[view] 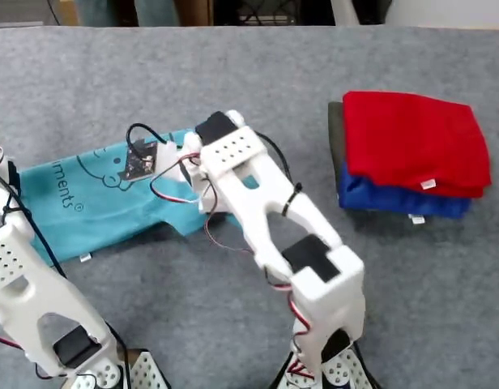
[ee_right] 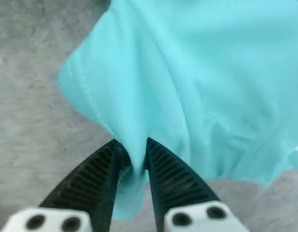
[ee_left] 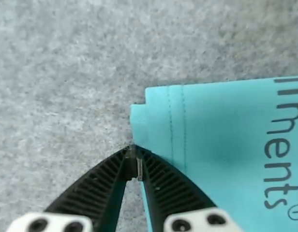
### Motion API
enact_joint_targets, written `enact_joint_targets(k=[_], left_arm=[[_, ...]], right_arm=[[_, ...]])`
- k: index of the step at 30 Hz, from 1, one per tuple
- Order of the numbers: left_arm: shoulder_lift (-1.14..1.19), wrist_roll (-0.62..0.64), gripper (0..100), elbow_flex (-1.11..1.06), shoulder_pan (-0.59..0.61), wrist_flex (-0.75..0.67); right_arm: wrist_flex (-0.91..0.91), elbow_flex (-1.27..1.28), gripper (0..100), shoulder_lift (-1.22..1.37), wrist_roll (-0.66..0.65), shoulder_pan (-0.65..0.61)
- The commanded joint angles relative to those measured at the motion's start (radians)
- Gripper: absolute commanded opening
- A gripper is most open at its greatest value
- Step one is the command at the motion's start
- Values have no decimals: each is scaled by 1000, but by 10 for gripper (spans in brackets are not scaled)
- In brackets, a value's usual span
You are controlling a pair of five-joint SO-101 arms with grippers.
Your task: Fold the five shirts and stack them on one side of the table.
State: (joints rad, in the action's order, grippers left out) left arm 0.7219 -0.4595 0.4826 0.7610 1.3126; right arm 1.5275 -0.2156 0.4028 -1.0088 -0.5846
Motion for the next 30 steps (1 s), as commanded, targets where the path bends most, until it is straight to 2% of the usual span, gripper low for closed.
enact_joint_targets(k=[1, 6, 13, 20, 22, 27, 30], left_arm=[[-57, -11, 29, -2, 7, -11], [-57, -11, 29, -2, 7, -11], [-55, -11, 29, -10, 7, -12], [-66, -12, 29, -88, 2, -87], [-66, -12, 29, -88, 2, -87], [-66, -12, 29, -88, 2, -87], [-68, -12, 29, -88, 4, -86]], right_arm=[[9, -139, 13, 71, -37, 32], [77, -349, 14, 188, -43, 34], [83, -565, 15, 375, -77, 31], [80, -766, 21, 503, -77, 34], [78, -823, 70, 535, -77, 34], [78, -972, 275, 604, -71, 35], [75, -1063, 274, 630, -51, 55]])
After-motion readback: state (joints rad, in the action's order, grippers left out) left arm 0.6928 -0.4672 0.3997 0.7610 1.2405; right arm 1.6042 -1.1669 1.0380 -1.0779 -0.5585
